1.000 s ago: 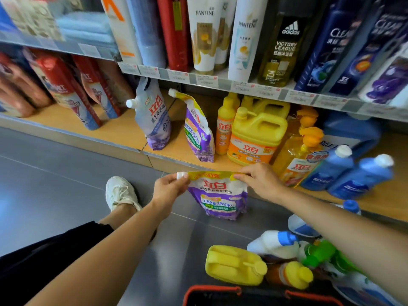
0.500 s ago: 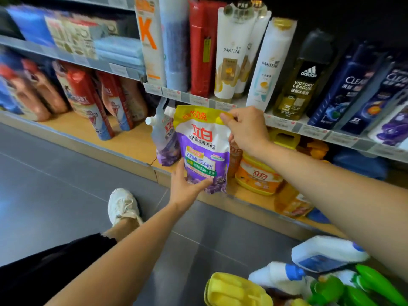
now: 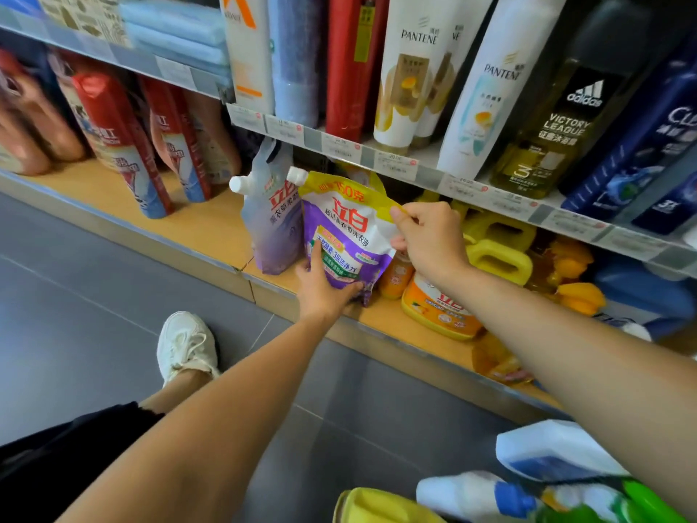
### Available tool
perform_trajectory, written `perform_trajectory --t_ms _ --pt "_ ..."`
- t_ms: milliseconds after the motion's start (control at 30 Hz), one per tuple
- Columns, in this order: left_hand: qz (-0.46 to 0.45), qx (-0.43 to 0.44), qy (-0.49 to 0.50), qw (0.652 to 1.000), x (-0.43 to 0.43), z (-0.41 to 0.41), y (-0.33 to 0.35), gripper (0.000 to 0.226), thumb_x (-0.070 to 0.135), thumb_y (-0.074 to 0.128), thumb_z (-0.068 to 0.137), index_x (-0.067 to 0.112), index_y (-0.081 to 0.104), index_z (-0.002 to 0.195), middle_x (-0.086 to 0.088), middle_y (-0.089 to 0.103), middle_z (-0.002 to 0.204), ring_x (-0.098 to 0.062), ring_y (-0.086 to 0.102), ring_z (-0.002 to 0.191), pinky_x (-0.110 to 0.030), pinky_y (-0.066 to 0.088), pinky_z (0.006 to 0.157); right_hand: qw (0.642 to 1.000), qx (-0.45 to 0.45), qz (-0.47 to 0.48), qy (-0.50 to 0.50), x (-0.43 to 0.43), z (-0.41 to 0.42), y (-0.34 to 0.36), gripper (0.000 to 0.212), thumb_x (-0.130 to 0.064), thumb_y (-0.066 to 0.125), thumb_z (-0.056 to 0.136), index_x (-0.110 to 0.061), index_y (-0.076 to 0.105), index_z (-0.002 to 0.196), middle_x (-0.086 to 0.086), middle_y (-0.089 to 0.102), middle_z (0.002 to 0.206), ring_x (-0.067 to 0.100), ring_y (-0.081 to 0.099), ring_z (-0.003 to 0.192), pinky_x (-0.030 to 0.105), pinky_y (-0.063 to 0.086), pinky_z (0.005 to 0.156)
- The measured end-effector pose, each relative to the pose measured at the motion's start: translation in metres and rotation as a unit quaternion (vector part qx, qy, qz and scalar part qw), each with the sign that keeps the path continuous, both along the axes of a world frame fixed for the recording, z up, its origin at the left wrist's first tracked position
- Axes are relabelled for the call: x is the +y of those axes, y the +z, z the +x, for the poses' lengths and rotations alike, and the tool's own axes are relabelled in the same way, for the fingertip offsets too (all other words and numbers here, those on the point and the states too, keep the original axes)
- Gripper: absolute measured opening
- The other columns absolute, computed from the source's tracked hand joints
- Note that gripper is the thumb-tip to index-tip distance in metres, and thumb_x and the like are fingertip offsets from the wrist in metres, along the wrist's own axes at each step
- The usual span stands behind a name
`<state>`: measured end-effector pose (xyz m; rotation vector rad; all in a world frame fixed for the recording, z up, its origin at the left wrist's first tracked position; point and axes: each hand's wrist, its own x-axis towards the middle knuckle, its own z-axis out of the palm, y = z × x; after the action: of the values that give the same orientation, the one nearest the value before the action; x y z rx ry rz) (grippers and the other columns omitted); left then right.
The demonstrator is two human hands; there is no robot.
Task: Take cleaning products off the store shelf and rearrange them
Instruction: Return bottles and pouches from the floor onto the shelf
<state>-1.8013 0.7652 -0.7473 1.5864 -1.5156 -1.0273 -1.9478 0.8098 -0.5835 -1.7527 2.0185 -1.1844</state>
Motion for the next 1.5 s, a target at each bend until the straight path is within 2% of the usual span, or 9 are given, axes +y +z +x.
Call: perform_trajectory --t_ms 167,300,433,667,833,933,1133,1367,1500 --pt "-0.044 0.019 0.117 0.992 0.01 0.052 0.011 0.062 0.061 0.071 0.067 0.037 0.046 0.119 0.014 0.059 0.115 -0.007 0.065 0.091 -0.036 0.054 0.083 1.0 0.0 0.004 -0.022 -0.001 0.007 -0.002 0.05 -0.031 0.055 0.102 -0.007 0.051 0.059 0.014 0.069 0.061 0.031 0.071 0.069 0.044 0.054 0.079" --pt "-0.106 0.025 0.296 0.949 -0.02 0.083 0.053 0.074 0.059 0.075 0.074 0.026 0.044 0.132 0.006 0.049 0.124 -0.016 0.053 0.113 -0.035 0.045 0.091 0.999 0.002 0.04 -0.026 0.007 0.016 0.0 0.051 -0.037 0.053 0.103 0.002 0.058 0.07 0.017 0.069 0.069 0.034 0.069 0.078 0.042 0.051 0.086" --pt "-0.091 -0.033 0.155 0.983 -0.055 0.104 0.092 0.019 0.039 0.064 0.095 0.021 0.07 0.094 -0.003 0.073 0.097 -0.016 0.063 0.081 -0.034 0.051 0.073 0.997 -0.028 0.07 -0.028 0.012 0.017 0.01 0.048 -0.032 0.054 0.103 -0.005 0.051 0.063 0.02 0.069 0.072 0.035 0.07 0.08 0.042 0.053 0.085" --pt "-0.152 -0.113 0.17 0.967 -0.057 0.128 0.138 0.03 0.031 0.057 0.1 0.019 0.066 0.074 0.008 0.053 0.059 -0.018 0.049 0.061 -0.029 0.032 0.053 0.988 -0.064 0.137 -0.036 0.014 0.018 0.023 0.052 -0.026 0.054 0.103 -0.015 0.04 0.054 0.012 0.052 0.065 0.04 0.071 0.087 0.043 0.047 0.065" --pt "-0.194 -0.145 0.097 0.965 -0.012 0.159 0.184 0.026 0.031 0.056 0.102 0.017 0.068 0.083 -0.002 0.064 0.075 -0.024 0.059 0.071 -0.035 0.045 0.063 0.977 -0.128 0.17 -0.035 0.019 0.022 0.029 0.048 -0.019 0.058 0.1 -0.014 0.044 0.055 0.005 0.047 0.058 0.039 0.071 0.087 0.034 0.041 0.065" --pt "-0.218 -0.164 0.053 0.961 0.036 0.177 0.205 0.025 0.03 0.058 0.101 0.016 0.069 0.083 -0.001 0.067 0.078 -0.021 0.062 0.069 -0.036 0.051 0.062 0.98 -0.127 0.154 -0.018 0.037 0.033 0.04 0.011 -0.017 0.067 0.094 -0.01 0.07 0.086 0.01 0.07 0.089 0.029 0.065 0.091 0.027 0.043 0.066" --pt "-0.246 -0.14 -0.029 0.959 0.136 0.186 0.238 0.023 0.033 0.063 0.099 0.02 0.073 0.083 0.012 0.068 0.075 0.001 0.061 0.063 -0.012 0.042 0.051 0.989 -0.107 0.062 0.083 0.124 0.051 0.09 0.059 -0.025 0.078 0.085 -0.015 0.056 0.139 0.005 0.058 0.139 0.023 0.062 0.116 0.039 0.054 0.096" --pt "-0.243 -0.078 -0.204 0.945 0.244 0.143 0.266 0.018 0.034 0.064 0.097 0.035 0.069 0.079 0.022 0.066 0.072 0.001 0.058 0.065 -0.011 0.041 0.057 0.976 -0.035 0.049 0.208 0.249 0.044 0.131 0.07 -0.035 0.084 0.078 -0.023 0.055 0.141 -0.001 0.062 0.134 0.01 0.056 0.121 0.027 0.046 0.101" --pt "-0.233 -0.017 -0.266 0.935 0.296 0.108 0.265 0.016 0.036 0.064 0.097 0.03 0.073 0.085 0.012 0.072 0.08 -0.003 0.063 0.07 -0.028 0.051 0.061 0.974 -0.068 0.046 0.212 0.31 0.023 0.126 0.028 -0.027 0.082 0.081 -0.024 0.075 0.108 -0.004 0.074 0.099 -0.004 0.062 0.089 0.016 0.049 0.077"
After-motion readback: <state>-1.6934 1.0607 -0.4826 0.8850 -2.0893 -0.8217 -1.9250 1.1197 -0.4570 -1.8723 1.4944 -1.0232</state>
